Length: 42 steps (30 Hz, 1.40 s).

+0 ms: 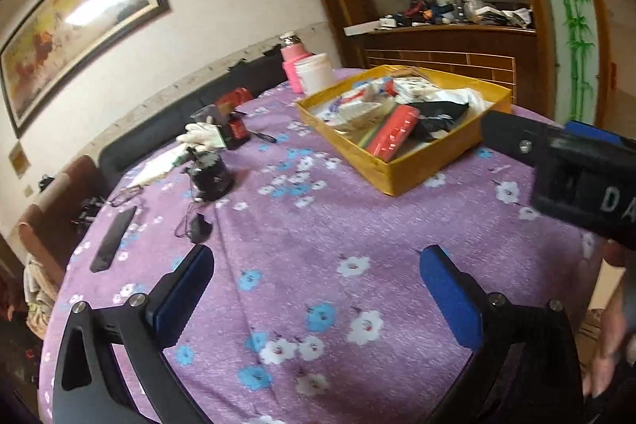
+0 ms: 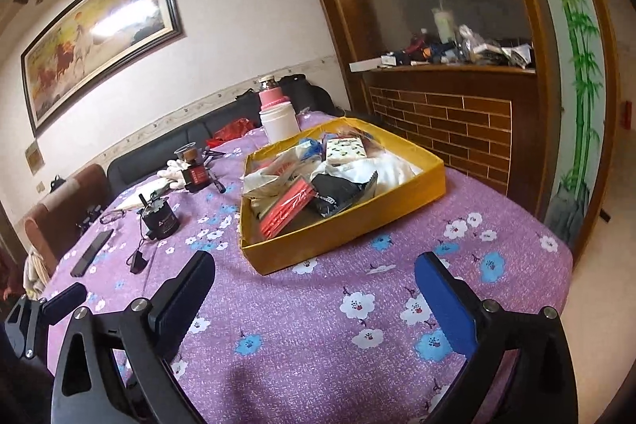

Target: Organize soft objects

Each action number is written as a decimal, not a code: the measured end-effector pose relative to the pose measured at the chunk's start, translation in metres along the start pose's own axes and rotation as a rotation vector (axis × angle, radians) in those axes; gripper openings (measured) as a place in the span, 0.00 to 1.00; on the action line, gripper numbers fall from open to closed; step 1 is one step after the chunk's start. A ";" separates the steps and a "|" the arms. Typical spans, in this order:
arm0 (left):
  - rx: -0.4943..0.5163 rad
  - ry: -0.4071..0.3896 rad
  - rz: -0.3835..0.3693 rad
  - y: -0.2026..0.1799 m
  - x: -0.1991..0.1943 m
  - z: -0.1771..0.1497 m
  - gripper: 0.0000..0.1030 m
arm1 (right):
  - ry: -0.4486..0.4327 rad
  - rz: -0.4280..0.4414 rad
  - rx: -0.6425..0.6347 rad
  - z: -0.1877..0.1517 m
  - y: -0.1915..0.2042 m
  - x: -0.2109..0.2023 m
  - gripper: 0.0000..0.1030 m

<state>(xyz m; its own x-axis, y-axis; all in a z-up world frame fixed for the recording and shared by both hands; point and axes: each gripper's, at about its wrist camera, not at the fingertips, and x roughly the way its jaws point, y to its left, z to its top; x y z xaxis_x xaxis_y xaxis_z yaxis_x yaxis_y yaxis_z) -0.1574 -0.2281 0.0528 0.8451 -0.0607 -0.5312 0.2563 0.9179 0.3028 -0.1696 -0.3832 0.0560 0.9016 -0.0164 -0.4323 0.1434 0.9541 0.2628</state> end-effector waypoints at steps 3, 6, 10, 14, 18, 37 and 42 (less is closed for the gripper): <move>-0.008 -0.009 0.023 0.003 -0.001 -0.002 1.00 | 0.004 -0.012 -0.006 0.000 0.001 0.001 0.99; -0.016 -0.005 0.010 0.006 0.000 -0.003 1.00 | 0.021 -0.007 0.008 -0.001 0.000 0.005 0.99; -0.022 0.027 -0.009 0.008 0.006 -0.005 1.00 | 0.038 -0.004 0.002 -0.002 0.002 0.009 0.99; -0.028 0.038 -0.009 0.009 0.008 -0.006 1.00 | 0.033 -0.004 -0.006 -0.003 0.004 0.008 0.99; -0.032 0.049 -0.008 0.010 0.010 -0.006 1.00 | 0.036 -0.006 -0.003 -0.003 0.004 0.008 0.99; -0.042 0.063 -0.013 0.012 0.009 -0.008 1.00 | 0.041 -0.001 -0.011 -0.005 0.007 0.009 0.99; -0.040 0.065 -0.009 0.012 0.010 -0.008 1.00 | 0.041 -0.001 -0.018 -0.006 0.008 0.009 0.99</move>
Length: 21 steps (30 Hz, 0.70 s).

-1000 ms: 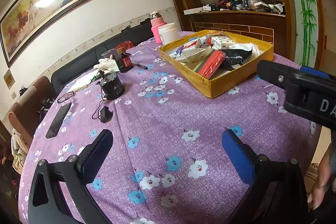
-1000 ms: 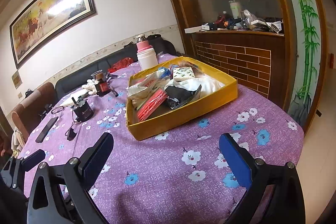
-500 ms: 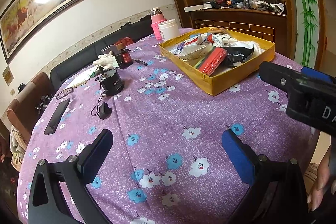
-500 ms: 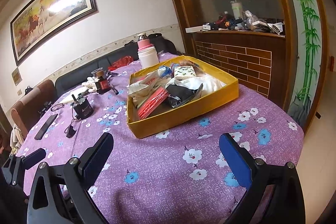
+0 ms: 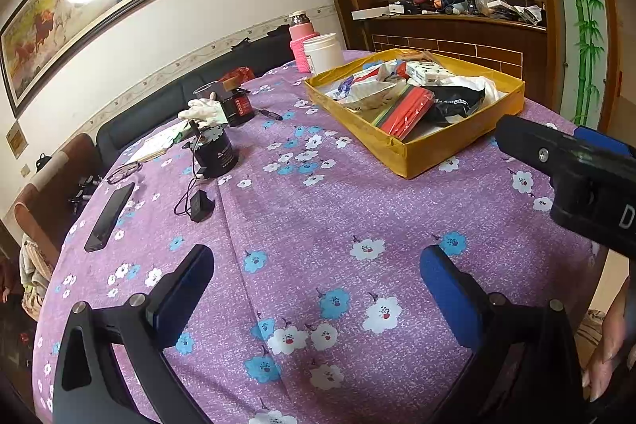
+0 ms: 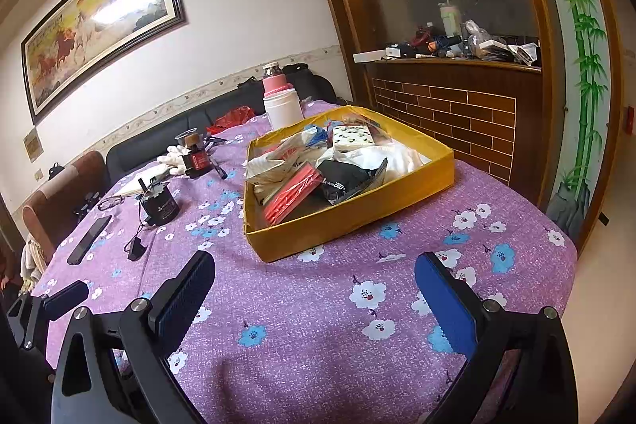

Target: Organize soft objects

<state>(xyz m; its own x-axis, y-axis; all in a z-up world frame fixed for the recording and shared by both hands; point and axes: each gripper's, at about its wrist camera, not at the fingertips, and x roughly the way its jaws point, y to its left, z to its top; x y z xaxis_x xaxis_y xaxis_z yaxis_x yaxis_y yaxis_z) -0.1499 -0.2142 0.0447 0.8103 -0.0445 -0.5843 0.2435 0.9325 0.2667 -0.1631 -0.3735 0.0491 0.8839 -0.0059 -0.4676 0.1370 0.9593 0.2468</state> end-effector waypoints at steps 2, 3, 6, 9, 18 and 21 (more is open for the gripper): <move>0.001 0.002 -0.001 0.000 0.001 0.000 1.00 | 0.001 0.001 0.001 0.000 0.000 0.000 0.99; 0.000 0.002 -0.003 0.001 0.000 0.000 1.00 | 0.001 0.000 0.001 0.000 0.000 0.000 0.99; 0.001 0.001 -0.001 0.000 0.001 0.000 1.00 | 0.000 0.001 0.001 0.000 0.000 0.000 0.99; 0.002 -0.002 -0.001 0.000 0.000 -0.001 1.00 | 0.001 0.001 0.000 0.000 0.000 0.000 0.99; 0.001 0.000 0.000 0.000 0.000 -0.001 1.00 | -0.002 0.003 0.002 0.000 0.001 -0.001 0.99; 0.000 0.004 -0.001 0.001 0.000 -0.001 1.00 | -0.003 0.003 -0.001 0.000 0.001 -0.001 0.99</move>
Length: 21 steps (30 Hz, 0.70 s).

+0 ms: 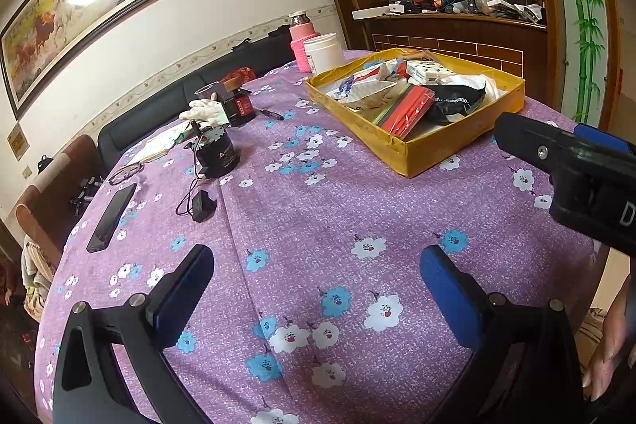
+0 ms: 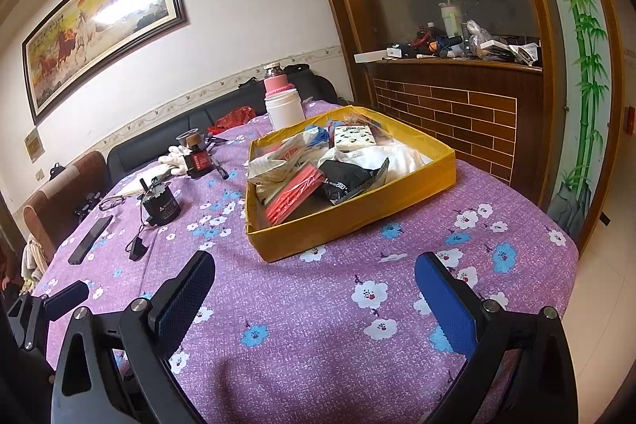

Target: Organize soft objects

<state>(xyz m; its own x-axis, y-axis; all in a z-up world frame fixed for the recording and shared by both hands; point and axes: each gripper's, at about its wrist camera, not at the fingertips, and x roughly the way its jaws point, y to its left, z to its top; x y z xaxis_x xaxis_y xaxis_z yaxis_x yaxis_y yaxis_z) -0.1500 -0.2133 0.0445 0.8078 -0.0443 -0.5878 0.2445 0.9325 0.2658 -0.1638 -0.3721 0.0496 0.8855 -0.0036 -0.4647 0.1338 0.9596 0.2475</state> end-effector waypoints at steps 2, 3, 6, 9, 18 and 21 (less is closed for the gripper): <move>-0.001 0.001 0.002 0.001 0.000 0.000 1.00 | 0.001 0.001 0.000 0.000 0.000 0.000 0.99; -0.001 0.000 0.003 0.001 0.000 0.000 1.00 | 0.001 0.000 0.001 0.000 0.000 0.000 0.99; 0.000 0.000 0.003 0.001 0.000 0.000 1.00 | 0.001 0.000 0.001 0.000 0.000 0.000 0.99; -0.001 0.000 0.004 0.001 0.000 0.000 1.00 | 0.002 0.001 0.000 0.000 0.000 0.000 0.99; -0.001 0.002 0.008 0.002 0.001 0.000 1.00 | 0.003 0.001 0.000 0.000 0.000 0.000 0.99; -0.002 0.002 0.007 0.002 0.001 -0.001 1.00 | 0.004 0.001 -0.001 0.000 0.000 0.000 0.99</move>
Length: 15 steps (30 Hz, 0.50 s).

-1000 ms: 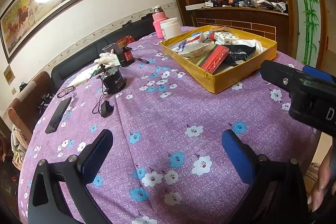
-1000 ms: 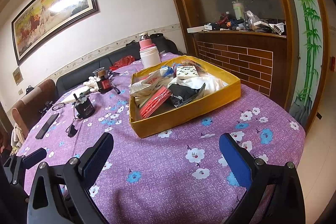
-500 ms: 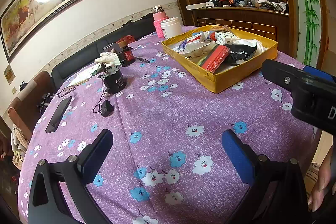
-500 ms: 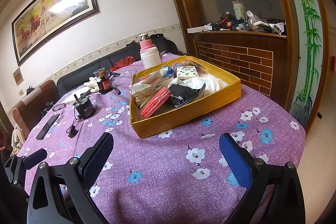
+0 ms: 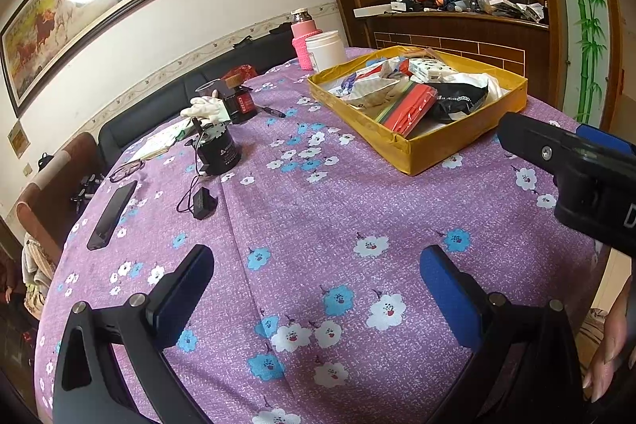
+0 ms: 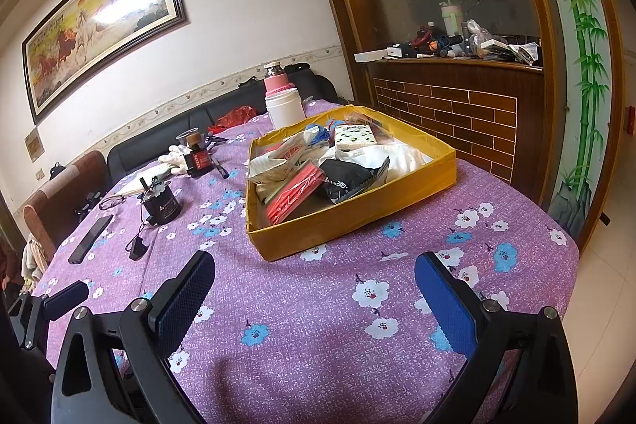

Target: Organize soft objects

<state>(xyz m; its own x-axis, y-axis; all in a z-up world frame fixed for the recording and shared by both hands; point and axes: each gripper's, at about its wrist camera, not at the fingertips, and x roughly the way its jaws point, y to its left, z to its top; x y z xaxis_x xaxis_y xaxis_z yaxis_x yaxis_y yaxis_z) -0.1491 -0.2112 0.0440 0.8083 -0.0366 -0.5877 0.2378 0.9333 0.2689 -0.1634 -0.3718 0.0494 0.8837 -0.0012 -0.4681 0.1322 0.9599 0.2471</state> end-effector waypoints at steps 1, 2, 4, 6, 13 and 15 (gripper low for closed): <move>0.000 0.001 0.000 0.000 0.000 0.000 1.00 | -0.001 0.000 0.000 0.000 0.000 0.000 0.99; 0.000 -0.001 0.000 0.000 0.000 0.000 1.00 | -0.001 -0.001 0.000 0.000 0.000 0.000 0.99; -0.002 -0.002 0.002 0.000 -0.001 0.000 1.00 | 0.000 0.000 0.001 0.000 0.000 0.000 0.99; -0.003 -0.002 0.001 0.001 0.001 -0.001 1.00 | -0.002 0.000 0.001 0.000 0.000 0.000 0.99; -0.001 -0.002 0.001 0.001 0.001 -0.001 1.00 | -0.001 0.000 0.002 0.000 0.000 0.000 0.99; -0.001 -0.001 0.002 0.001 0.001 -0.001 1.00 | -0.001 0.000 0.003 0.000 0.000 -0.001 0.99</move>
<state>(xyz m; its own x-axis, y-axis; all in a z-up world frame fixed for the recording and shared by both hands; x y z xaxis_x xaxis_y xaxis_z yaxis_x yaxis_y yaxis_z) -0.1487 -0.2097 0.0431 0.8095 -0.0349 -0.5861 0.2355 0.9338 0.2695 -0.1638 -0.3717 0.0499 0.8842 -0.0018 -0.4670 0.1338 0.9590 0.2497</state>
